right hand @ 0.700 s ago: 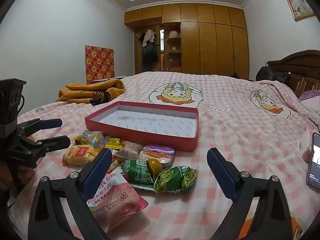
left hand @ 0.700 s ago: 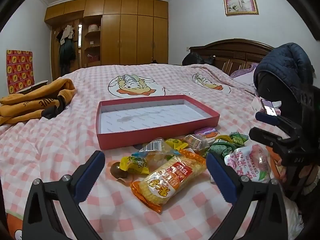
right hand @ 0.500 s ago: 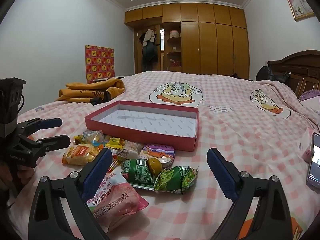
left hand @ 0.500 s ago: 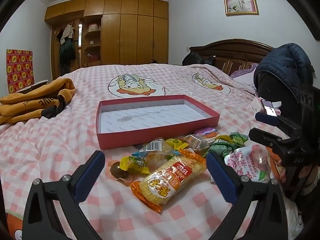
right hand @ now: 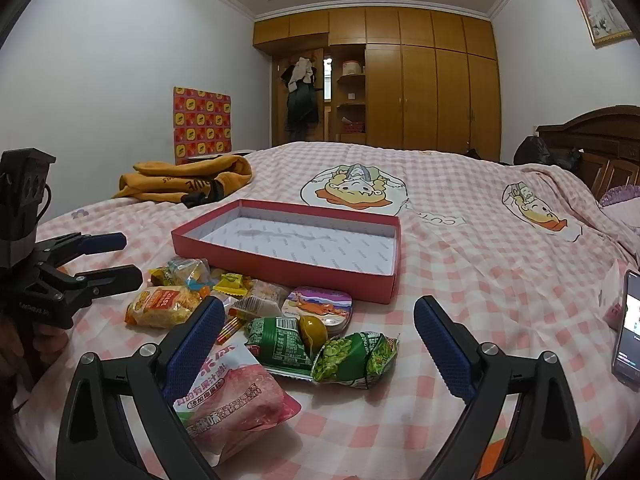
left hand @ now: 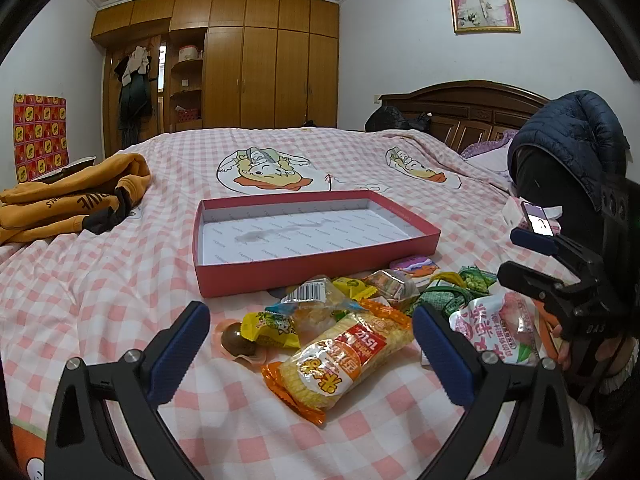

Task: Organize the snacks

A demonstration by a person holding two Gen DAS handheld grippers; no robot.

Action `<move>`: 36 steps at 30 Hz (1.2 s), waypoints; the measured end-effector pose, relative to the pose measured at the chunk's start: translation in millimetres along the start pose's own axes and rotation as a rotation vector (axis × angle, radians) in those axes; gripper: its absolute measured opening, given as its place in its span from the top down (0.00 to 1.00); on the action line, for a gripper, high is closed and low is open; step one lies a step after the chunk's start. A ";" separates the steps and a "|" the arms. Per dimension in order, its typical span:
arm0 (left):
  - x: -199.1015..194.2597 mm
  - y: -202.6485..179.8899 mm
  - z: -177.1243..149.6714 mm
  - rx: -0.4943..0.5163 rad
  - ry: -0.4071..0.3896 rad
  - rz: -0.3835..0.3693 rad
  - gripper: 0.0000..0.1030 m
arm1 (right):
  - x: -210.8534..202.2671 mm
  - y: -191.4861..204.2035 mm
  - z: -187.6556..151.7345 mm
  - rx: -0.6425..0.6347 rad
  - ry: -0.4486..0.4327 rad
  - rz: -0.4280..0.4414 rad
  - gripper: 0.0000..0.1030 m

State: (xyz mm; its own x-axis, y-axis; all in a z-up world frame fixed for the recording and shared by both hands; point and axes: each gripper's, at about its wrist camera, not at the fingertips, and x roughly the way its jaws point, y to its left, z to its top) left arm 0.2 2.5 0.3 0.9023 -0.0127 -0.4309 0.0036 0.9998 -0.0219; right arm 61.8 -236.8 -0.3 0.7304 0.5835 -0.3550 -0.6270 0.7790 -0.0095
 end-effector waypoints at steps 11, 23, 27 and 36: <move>0.0 0.7 0.1 -0.004 0.000 -0.002 0.00 | 0.3 0.8 -0.1 -0.004 0.001 -0.001 0.05; 0.4 -1.4 -1.2 -0.008 0.000 -0.003 0.00 | 0.6 2.4 -0.3 -0.007 0.002 -0.002 0.05; 0.4 -1.3 -1.1 -0.009 0.001 -0.004 0.00 | 0.7 2.6 -0.5 -0.007 0.003 -0.003 0.05; 1.1 -0.2 -4.2 -0.011 0.000 -0.005 0.00 | 1.1 3.6 -0.5 -0.009 0.004 -0.003 0.05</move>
State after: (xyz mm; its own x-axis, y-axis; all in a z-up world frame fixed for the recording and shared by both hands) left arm -0.7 2.2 -4.0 0.9023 -0.0180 -0.4308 0.0036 0.9994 -0.0343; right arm 60.3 -233.4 -1.2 0.7312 0.5805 -0.3583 -0.6274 0.7785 -0.0190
